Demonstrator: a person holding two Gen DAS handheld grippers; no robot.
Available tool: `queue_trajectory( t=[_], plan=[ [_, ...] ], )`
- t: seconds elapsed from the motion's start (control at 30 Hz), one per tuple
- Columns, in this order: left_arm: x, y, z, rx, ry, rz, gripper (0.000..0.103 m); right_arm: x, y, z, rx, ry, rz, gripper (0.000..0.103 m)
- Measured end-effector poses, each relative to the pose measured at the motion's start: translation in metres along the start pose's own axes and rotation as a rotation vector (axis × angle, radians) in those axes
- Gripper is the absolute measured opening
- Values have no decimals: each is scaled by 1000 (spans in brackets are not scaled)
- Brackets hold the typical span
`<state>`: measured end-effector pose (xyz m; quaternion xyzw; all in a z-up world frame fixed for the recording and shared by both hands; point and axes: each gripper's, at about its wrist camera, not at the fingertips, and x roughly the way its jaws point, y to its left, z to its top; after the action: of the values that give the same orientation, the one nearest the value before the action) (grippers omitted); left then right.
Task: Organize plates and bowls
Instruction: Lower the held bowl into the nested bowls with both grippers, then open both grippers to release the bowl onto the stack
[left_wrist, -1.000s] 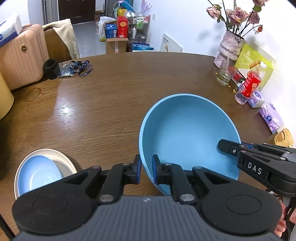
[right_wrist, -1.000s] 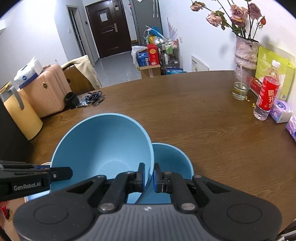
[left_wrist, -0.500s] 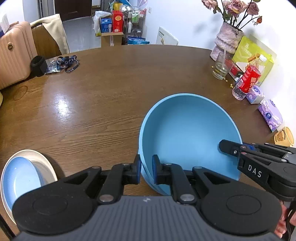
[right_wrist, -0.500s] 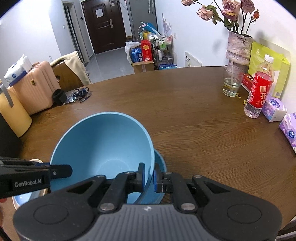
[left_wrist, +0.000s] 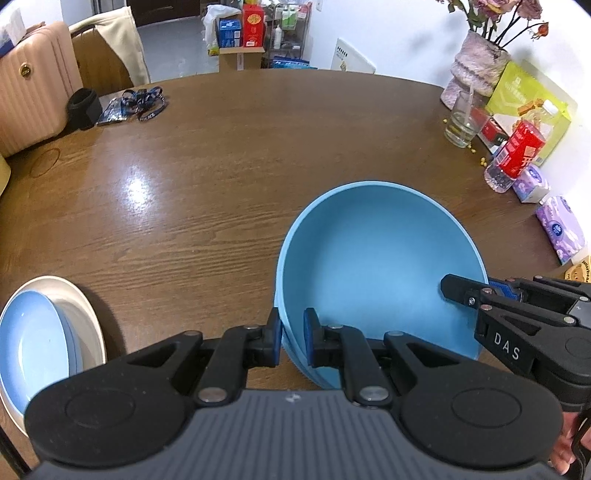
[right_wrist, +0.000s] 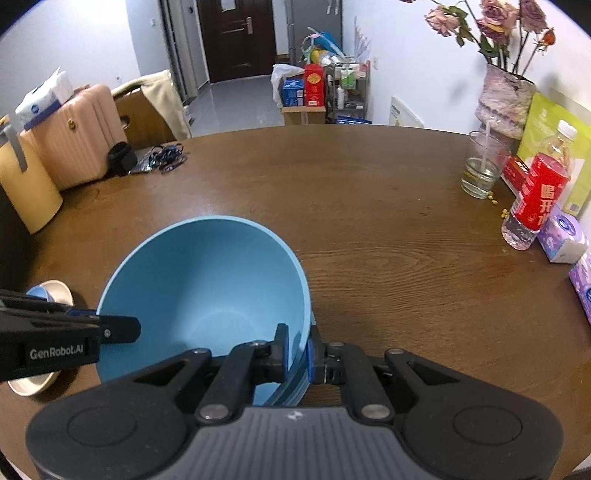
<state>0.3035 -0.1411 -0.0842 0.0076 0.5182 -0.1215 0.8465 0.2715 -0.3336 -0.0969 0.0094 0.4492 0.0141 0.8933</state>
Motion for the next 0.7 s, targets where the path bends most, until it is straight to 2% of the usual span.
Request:
queue_trajectory(
  t=[0.5,0.6,0.7],
  plan=[
    [4,-2,-3,-41,7,4,14,11,0,1,-37,27,10,10],
    [2,1,-4,-54,-1,0,14,11,-2,1,-32,32,19,14],
    [-1,4,-4,-67,-12,-10,23,10,-4,1,-21,33,31,21]
  ],
)
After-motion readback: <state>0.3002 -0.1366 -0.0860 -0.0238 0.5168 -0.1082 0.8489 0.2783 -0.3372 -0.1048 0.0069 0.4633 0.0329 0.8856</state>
